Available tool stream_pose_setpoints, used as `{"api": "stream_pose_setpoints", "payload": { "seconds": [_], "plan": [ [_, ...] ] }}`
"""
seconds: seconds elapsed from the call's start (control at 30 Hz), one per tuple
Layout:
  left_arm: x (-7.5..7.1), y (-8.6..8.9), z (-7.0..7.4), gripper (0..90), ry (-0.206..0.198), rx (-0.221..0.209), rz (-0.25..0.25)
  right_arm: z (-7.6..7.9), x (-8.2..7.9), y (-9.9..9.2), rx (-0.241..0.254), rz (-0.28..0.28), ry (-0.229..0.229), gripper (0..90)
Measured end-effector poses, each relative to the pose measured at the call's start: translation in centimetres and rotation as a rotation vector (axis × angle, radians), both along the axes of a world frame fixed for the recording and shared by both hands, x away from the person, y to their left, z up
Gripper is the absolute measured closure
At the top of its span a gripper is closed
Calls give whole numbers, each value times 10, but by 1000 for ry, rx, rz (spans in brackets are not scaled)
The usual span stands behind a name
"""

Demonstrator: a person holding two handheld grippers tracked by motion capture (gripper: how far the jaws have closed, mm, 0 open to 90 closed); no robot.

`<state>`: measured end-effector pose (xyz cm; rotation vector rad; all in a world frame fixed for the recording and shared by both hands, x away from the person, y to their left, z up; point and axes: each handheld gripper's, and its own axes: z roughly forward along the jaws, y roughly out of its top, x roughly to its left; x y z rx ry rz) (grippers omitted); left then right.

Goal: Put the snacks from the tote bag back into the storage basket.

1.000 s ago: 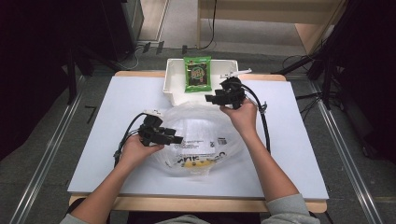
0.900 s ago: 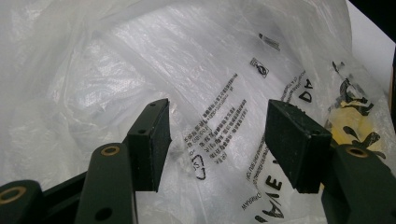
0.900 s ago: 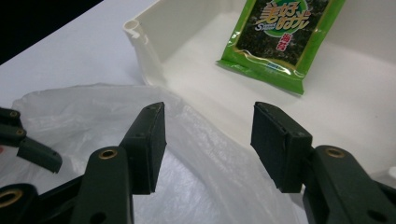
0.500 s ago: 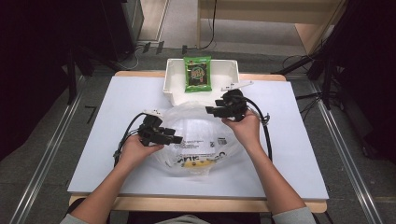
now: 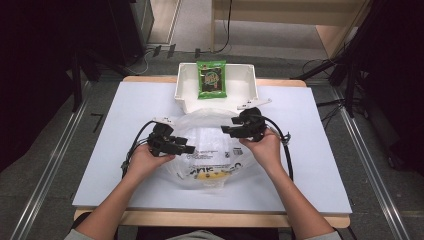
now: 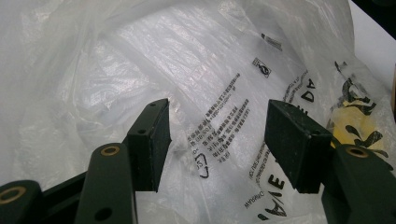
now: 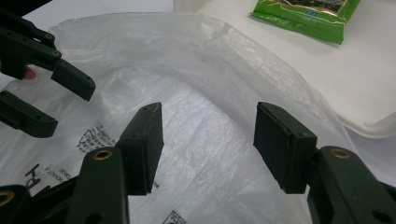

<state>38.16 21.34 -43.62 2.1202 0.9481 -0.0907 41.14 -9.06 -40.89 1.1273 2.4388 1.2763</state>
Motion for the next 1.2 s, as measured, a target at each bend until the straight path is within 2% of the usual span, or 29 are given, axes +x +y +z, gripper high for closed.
{"api": "stream_pose_setpoints", "payload": {
  "seconds": [0.53, 0.6, 0.97, 1.2],
  "plan": [
    [0, 0, 0, 417, -1, 3, -1, -15, -29, -7, -1, 19, 10, 423],
    [0, 0, 0, 416, -1, 3, 0, -17, -33, -7, -4, 21, 1, 423],
    [-1, 1, 1, 414, -4, 1, -1, -29, -37, -13, 2, 15, 15, 423],
    [-2, 0, 2, 410, -7, 5, -7, -29, -38, -12, 5, 21, 21, 416]
  ]
}}
